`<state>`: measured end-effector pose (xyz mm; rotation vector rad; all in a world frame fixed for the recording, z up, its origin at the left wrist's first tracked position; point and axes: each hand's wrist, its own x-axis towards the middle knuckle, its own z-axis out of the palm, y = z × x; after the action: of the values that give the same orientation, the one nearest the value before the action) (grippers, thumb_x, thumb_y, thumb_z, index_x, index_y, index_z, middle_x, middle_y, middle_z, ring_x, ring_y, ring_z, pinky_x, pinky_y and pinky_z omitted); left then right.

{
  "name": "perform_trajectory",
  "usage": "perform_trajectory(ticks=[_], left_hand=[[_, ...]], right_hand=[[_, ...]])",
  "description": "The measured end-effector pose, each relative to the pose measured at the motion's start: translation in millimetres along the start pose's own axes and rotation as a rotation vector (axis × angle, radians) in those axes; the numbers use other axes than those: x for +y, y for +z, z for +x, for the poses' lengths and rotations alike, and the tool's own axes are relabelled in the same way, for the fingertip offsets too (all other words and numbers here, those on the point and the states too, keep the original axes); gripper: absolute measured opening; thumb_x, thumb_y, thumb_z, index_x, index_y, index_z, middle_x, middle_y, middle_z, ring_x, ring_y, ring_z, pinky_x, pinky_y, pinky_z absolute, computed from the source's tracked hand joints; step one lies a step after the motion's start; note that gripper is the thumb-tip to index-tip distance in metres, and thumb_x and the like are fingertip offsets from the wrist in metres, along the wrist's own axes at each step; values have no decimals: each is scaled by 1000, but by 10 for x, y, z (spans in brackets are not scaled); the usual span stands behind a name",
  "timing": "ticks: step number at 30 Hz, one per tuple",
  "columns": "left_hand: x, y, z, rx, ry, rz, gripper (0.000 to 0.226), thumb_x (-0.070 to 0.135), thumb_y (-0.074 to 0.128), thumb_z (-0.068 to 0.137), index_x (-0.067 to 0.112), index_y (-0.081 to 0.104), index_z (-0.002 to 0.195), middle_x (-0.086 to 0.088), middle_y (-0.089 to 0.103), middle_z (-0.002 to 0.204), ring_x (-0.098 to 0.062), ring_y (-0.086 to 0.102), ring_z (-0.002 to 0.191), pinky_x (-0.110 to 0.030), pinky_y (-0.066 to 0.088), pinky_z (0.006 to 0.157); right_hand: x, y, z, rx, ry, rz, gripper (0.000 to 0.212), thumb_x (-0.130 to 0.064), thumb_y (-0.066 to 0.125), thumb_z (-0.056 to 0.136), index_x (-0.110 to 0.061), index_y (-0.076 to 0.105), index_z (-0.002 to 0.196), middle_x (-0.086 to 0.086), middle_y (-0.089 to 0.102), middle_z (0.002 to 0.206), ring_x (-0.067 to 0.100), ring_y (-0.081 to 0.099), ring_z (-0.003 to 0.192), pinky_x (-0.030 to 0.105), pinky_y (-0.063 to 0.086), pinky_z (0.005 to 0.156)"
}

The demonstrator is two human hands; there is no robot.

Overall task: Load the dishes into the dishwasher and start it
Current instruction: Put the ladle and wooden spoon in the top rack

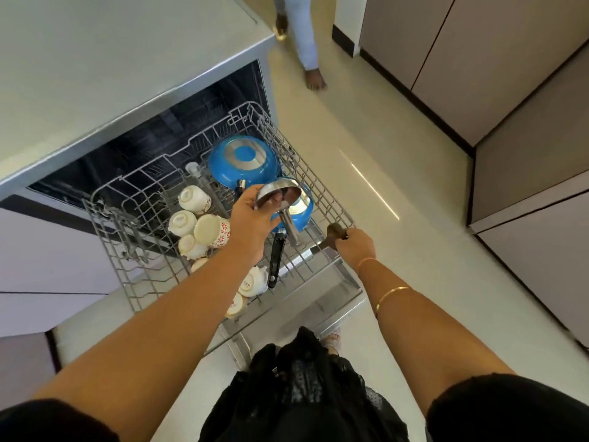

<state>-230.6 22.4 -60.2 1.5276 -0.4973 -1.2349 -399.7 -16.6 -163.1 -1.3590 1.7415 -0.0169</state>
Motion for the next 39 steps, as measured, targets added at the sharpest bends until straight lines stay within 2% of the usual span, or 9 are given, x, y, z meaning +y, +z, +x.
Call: perform_trajectory(ticks=[2, 7, 13, 17, 19, 23, 29, 34, 39], left_hand=[[-48, 21, 67, 9, -12, 14, 16, 4, 57, 90, 19, 57, 85, -3, 61, 91, -22, 58, 97, -38, 51, 87], [-111, 73, 189, 20, -22, 71, 13, 7, 58, 90, 20, 58, 87, -7, 61, 98, -20, 59, 100, -38, 52, 88], [-132, 190, 299, -60, 57, 223, 21, -2, 57, 88, 18, 61, 94, 0, 62, 94, -10, 62, 87, -20, 56, 69], [-261, 266, 446, -103, 160, 569, 30, -6, 57, 84, 18, 65, 99, 1, 65, 100, -19, 63, 97, -35, 56, 81], [-308, 321, 488, -132, 223, 681, 33, -10, 55, 84, 14, 66, 104, 3, 63, 100, -14, 61, 95, -26, 55, 81], [-328, 429, 552, -135, 322, 823, 34, -11, 52, 84, 9, 65, 108, 5, 60, 93, -1, 54, 81, 0, 43, 66], [-398, 527, 650, -205, 296, 917, 36, -11, 47, 86, 8, 63, 112, -5, 66, 104, -14, 60, 92, -16, 49, 77], [-371, 582, 636, -261, 403, 961, 34, -9, 46, 87, 8, 63, 111, -5, 66, 102, -8, 55, 87, -5, 42, 70], [-320, 570, 678, -296, 488, 950, 31, -6, 49, 87, 7, 63, 111, -8, 67, 101, -13, 58, 90, -15, 46, 78]], right_hand=[[5, 30, 69, -67, -7, -54, 26, -12, 48, 90, -3, 60, 112, 8, 57, 93, 23, 53, 85, 30, 44, 76], [-37, 31, 151, -126, -45, -164, 35, -10, 50, 92, -4, 53, 127, 15, 56, 126, 31, 54, 114, 34, 43, 94], [-80, 37, 200, -129, -64, -280, 30, -7, 53, 87, -2, 59, 115, 18, 64, 112, 31, 61, 102, 33, 48, 81], [-98, 14, 188, -79, -78, -288, 29, -4, 57, 82, -3, 60, 111, 16, 66, 107, 32, 61, 100, 35, 50, 82], [-94, -6, 176, -59, -96, -299, 27, -5, 56, 83, -3, 61, 110, 16, 66, 106, 32, 61, 99, 35, 50, 82], [-10, -33, 147, 19, -127, -247, 25, -9, 43, 91, -5, 64, 104, 14, 66, 103, 30, 61, 95, 32, 48, 79], [146, -72, 192, 54, -91, -155, 29, -11, 37, 93, -6, 63, 104, 13, 66, 104, 27, 60, 90, 31, 48, 76], [129, -81, 206, 79, -82, -97, 25, -14, 39, 94, -8, 63, 99, 10, 64, 96, 22, 53, 79, 26, 40, 69], [74, -28, 224, 76, -81, -92, 22, -13, 39, 93, -8, 61, 92, 7, 57, 86, 22, 51, 77, 28, 41, 68]])
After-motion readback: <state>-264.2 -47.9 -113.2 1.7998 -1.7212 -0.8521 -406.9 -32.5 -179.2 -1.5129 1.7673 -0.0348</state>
